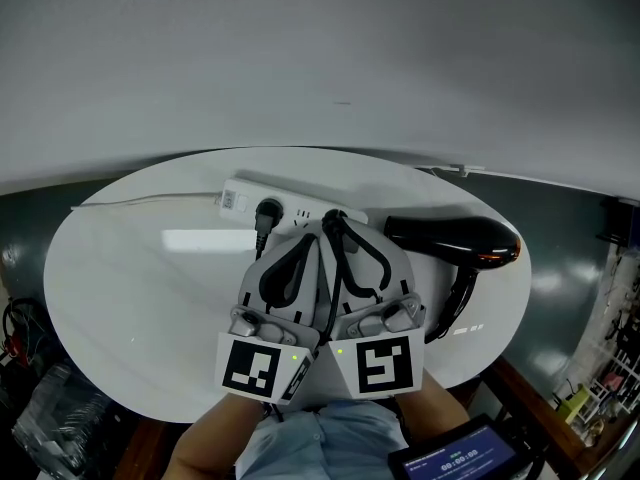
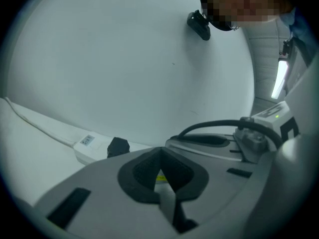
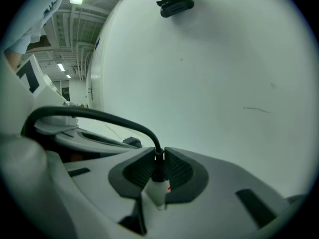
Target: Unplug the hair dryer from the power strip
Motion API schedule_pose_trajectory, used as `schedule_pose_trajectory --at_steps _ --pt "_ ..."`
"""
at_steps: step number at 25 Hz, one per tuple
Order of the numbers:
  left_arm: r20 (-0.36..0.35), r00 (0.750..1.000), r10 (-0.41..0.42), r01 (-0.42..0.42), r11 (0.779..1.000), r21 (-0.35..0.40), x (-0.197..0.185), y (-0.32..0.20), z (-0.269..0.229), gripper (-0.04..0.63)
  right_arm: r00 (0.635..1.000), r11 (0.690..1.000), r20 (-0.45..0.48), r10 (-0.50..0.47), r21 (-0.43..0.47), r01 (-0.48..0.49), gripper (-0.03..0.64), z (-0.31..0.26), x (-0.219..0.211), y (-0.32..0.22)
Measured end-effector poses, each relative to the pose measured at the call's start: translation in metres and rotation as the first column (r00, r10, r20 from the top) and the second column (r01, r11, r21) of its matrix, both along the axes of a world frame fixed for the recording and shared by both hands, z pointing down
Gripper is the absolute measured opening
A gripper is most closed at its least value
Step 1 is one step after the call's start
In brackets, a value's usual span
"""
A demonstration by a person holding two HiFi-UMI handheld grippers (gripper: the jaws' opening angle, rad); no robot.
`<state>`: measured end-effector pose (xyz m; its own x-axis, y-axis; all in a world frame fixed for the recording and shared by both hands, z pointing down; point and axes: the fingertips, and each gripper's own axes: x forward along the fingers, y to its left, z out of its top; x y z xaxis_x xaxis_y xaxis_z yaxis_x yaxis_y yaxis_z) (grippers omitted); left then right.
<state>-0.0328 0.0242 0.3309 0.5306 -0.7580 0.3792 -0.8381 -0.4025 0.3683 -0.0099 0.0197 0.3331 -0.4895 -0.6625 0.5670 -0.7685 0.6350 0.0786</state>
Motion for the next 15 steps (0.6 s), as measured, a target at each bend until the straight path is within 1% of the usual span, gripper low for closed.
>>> schedule_pose_trajectory --at_steps 1,4,7,15 --pt "-0.001 1.000 0.001 -0.001 1.000 -0.004 0.001 0.000 0.001 -0.002 1.000 1.000 0.017 0.012 0.003 -0.012 0.054 -0.002 0.001 0.000" --pt "-0.005 1.000 0.004 -0.004 1.000 -0.023 0.004 0.000 0.007 -0.002 0.989 0.997 0.121 0.079 0.015 -0.082 0.055 -0.011 0.001 -0.003" --pt "-0.002 1.000 0.011 -0.011 1.000 -0.027 0.006 0.000 0.009 -0.002 0.998 1.000 0.063 0.014 -0.010 -0.013 0.054 -0.007 0.001 0.005" --pt "0.004 1.000 0.026 -0.026 1.000 -0.015 0.006 0.000 0.011 -0.002 0.998 1.000 0.057 -0.013 -0.011 0.014 0.049 -0.008 0.000 0.008"
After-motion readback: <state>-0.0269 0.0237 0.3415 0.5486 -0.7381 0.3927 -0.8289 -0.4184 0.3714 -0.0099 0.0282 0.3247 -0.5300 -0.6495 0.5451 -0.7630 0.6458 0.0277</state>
